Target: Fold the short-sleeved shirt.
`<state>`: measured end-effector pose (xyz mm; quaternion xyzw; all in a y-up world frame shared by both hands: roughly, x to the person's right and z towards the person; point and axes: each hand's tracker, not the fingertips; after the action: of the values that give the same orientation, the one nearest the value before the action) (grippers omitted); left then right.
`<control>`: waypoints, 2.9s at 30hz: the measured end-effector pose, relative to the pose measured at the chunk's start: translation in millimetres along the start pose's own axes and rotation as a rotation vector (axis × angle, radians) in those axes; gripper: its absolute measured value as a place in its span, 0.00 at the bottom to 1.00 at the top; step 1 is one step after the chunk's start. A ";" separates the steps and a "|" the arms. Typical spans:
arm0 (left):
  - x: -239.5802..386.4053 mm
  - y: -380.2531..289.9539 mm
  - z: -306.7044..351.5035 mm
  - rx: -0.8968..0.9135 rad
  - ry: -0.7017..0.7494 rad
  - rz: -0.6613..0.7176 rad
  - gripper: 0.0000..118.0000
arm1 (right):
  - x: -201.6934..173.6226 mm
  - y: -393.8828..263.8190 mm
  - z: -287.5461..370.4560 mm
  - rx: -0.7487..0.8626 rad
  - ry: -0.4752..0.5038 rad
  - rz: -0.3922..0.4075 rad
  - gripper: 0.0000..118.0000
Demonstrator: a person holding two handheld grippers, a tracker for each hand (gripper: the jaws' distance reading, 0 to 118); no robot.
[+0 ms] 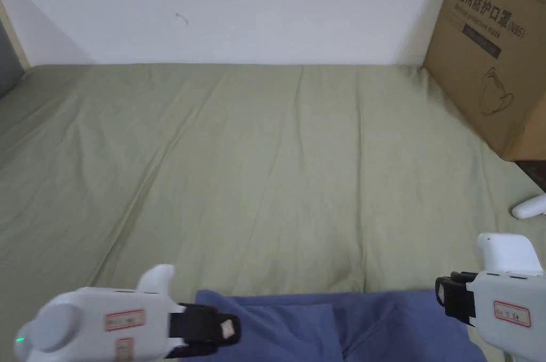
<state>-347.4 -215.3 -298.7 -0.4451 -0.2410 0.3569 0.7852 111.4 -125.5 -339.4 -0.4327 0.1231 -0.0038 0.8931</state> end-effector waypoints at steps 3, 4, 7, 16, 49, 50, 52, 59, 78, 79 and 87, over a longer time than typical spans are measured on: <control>-49.0 4.8 30.2 0.045 -0.109 0.132 0.02 | -2.9 0.5 -1.6 -0.005 0.006 0.016 0.00; -58.4 1.5 34.1 0.053 -0.149 0.190 0.08 | -3.3 1.1 -1.9 -0.009 0.007 0.024 0.00; -83.7 -1.2 36.1 0.051 -0.159 0.208 0.82 | -2.5 2.4 -1.5 -0.008 -0.009 0.034 0.00; -114.3 -4.6 -46.4 -0.044 -0.422 0.321 1.00 | -12.7 5.3 7.3 -0.028 -0.026 0.033 0.00; 25.8 -12.3 64.3 0.217 0.784 -0.212 0.07 | -17.4 -1.5 -6.1 -0.071 0.116 0.004 0.00; 32.1 -11.3 57.0 0.209 0.710 -0.196 0.07 | -17.1 -1.8 -6.3 -0.073 0.117 0.003 0.00; 41.9 -2.8 38.7 0.164 0.571 -0.159 0.07 | -14.6 -2.6 -5.6 -0.073 0.113 0.002 0.00; 82.4 12.2 -72.0 -0.043 0.275 -0.129 0.07 | 0.9 -6.6 1.4 -0.056 0.098 -0.017 0.00; 100.6 18.5 -53.6 -0.006 0.272 -0.263 0.01 | 16.5 -2.0 -4.1 -0.041 0.096 -0.063 0.00; 103.8 17.3 -56.9 -0.015 0.274 -0.271 0.01 | 16.3 -1.9 -3.8 -0.039 0.097 -0.062 0.00; 101.5 -0.9 -140.4 -0.241 0.181 -0.213 0.01 | 22.7 3.1 19.3 0.052 0.090 -0.096 0.00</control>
<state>-185.4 -211.0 -360.3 -0.5382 -0.2561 0.1989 0.7780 137.4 -111.2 -335.2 -0.4143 0.1420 -0.0694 0.8963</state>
